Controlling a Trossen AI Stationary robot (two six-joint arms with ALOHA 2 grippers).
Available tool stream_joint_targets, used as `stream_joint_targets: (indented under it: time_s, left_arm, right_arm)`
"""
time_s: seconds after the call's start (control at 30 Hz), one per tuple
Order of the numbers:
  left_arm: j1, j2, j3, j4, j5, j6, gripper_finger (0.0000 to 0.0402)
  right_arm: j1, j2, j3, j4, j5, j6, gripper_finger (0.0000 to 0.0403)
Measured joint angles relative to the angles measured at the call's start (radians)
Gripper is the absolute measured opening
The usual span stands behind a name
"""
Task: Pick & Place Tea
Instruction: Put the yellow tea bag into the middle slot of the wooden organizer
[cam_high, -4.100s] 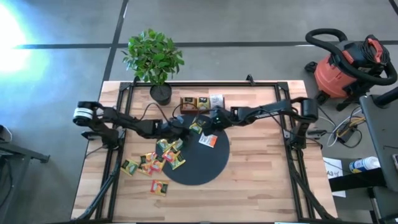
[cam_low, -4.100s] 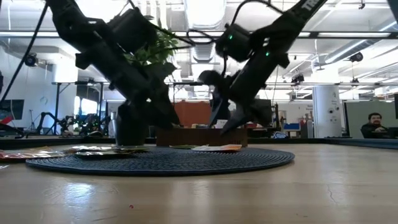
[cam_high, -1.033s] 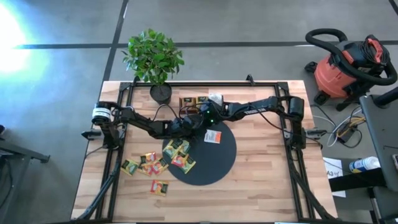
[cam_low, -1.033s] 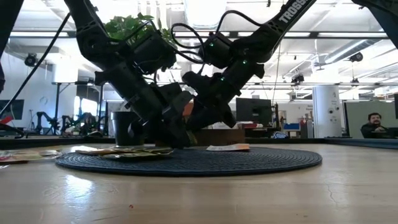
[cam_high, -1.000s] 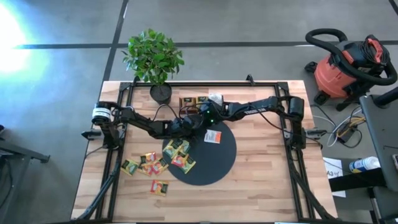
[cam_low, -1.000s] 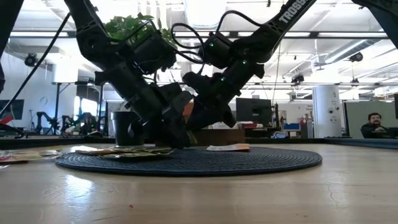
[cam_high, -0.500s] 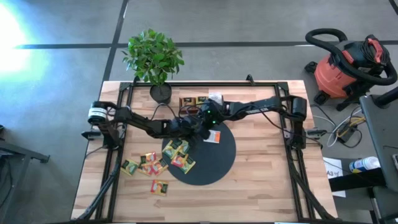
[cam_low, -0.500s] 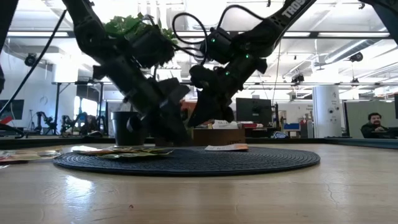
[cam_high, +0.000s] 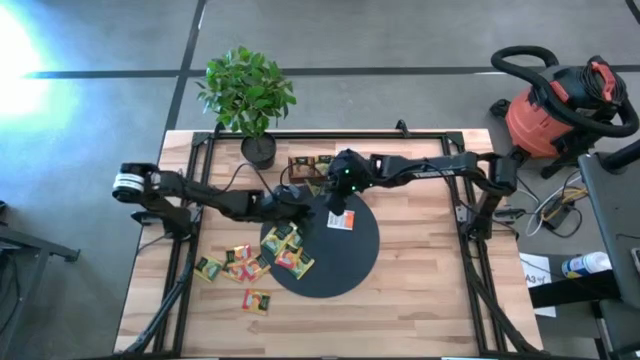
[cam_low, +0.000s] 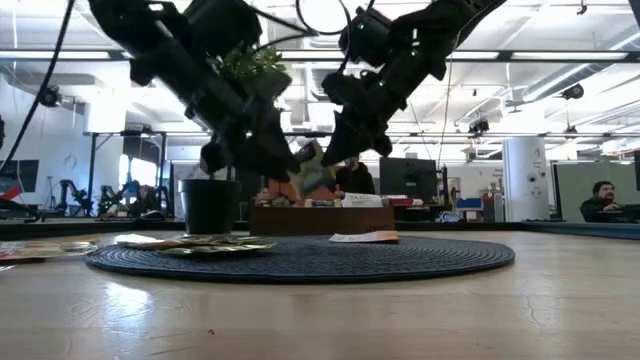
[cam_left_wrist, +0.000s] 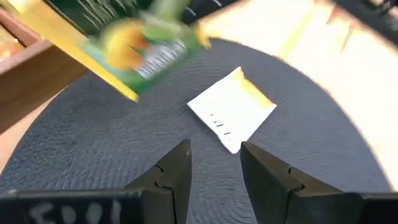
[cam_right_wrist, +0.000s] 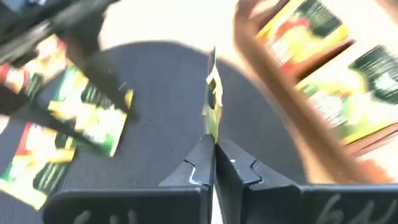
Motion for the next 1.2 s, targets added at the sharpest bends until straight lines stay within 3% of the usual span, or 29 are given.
stream_joint_targets:
  time_s: [0.17,0.3,0.47,0.63,0.8,1.2]
  left_arm:
    - [-0.032,-0.06,0.0,-0.017,-0.028,-0.023,0.0113]
    - [-0.061,-0.089,0.0,-0.027,-0.098,-0.045,0.0113]
    - [-0.095,-0.102,0.001,-0.032,-0.154,-0.083,0.0113]
    - [-0.121,-0.101,0.001,-0.036,-0.176,-0.12,0.0113]
    - [-0.14,-0.101,0.001,-0.051,-0.2,-0.144,0.0113]
    - [-0.145,-0.099,0.001,-0.061,-0.237,-0.146,0.0113]
  right_arm:
    - [-0.063,-0.04,-0.003,0.006,0.078,0.001,0.0008]
    - [-0.142,-0.041,-0.003,0.012,0.08,0.001,0.0008]
    - [-0.203,0.019,-0.003,0.058,-0.028,0.009,0.0008]
    - [-0.199,0.085,0.007,0.127,-0.081,0.04,0.0008]
    - [-0.199,0.093,0.017,0.144,-0.034,0.064,0.0008]
    - [-0.21,0.134,0.006,0.177,-0.048,0.124,0.0008]
